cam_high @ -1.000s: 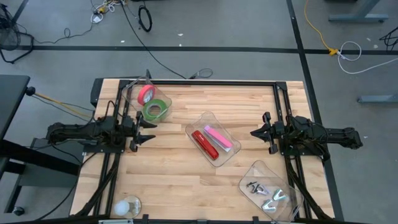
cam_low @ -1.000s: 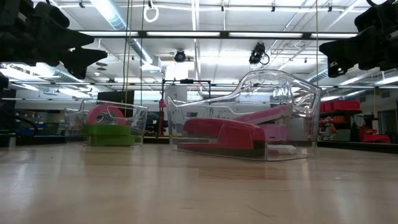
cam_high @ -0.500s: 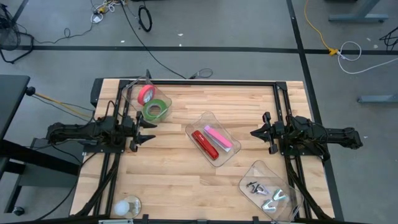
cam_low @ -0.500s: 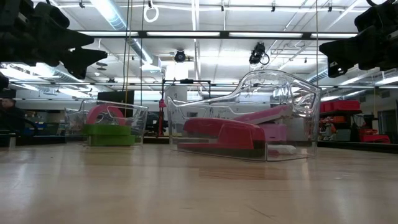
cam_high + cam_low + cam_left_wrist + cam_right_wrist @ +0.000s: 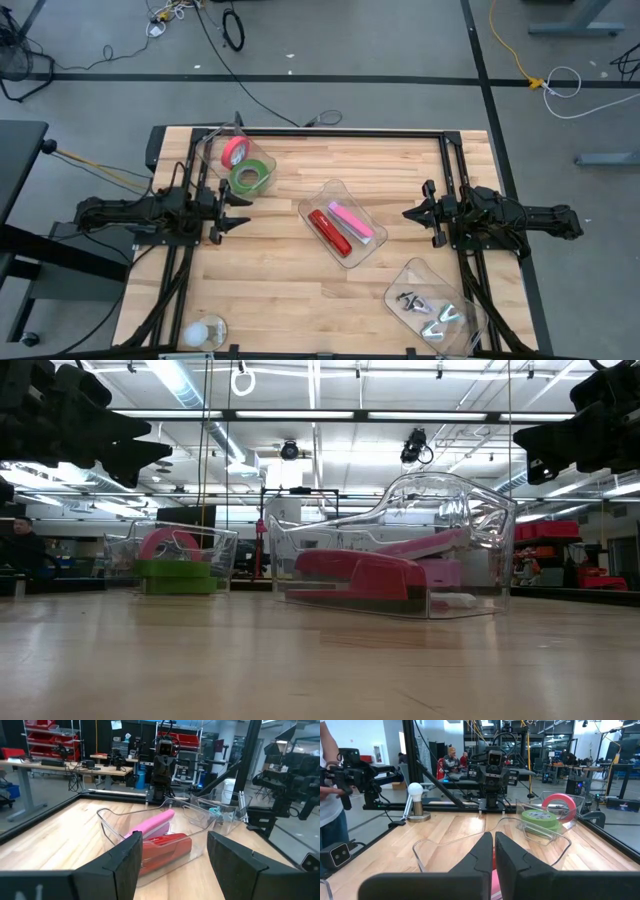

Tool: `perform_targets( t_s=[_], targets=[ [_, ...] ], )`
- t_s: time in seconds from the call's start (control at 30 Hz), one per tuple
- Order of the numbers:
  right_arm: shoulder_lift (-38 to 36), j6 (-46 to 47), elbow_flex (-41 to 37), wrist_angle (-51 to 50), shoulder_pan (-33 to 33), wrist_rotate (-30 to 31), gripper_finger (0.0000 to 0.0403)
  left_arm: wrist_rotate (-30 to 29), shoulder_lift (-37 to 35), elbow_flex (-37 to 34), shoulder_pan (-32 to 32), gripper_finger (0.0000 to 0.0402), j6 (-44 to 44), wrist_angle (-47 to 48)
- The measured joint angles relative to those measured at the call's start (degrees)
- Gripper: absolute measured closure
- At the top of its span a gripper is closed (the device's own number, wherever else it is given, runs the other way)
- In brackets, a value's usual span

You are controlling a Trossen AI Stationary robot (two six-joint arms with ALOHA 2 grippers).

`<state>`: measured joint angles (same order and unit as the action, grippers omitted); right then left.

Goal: Pick and place Stapler, Stapler remover, tape
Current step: Return to Home Position

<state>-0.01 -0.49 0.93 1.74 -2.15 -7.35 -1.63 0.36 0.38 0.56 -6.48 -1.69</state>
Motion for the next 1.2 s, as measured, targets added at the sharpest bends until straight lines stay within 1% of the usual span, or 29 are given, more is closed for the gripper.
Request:
perform_targets(
  t_s=[0.17,0.6,0.87,1.0,1.2],
  targets=[
    [0.0,0.0,0.0,0.0,0.0,0.0,0.038,-0.1,0.0,0.0,0.0,0.0208,1.6,0.0],
    [0.0,0.0,0.0,0.0,0.0,0.0,0.038,-0.2,0.0,0.0,0.0,0.0325,1.3,0.1],
    [0.0,0.0,0.0,0.0,0.0,0.0,0.038,-0.2,0.0,0.0,0.0,0.0378,1.3,0.1],
    [0.0,0.0,0.0,0.0,0.0,0.0,0.038,-0.2,0.0,0.0,0.0,0.0397,1.3,0.2],
    [0.0,0.0,0.0,0.0,0.0,0.0,0.038,-0.2,0.0,0.0,0.0,0.0392,1.3,0.2]
  ],
)
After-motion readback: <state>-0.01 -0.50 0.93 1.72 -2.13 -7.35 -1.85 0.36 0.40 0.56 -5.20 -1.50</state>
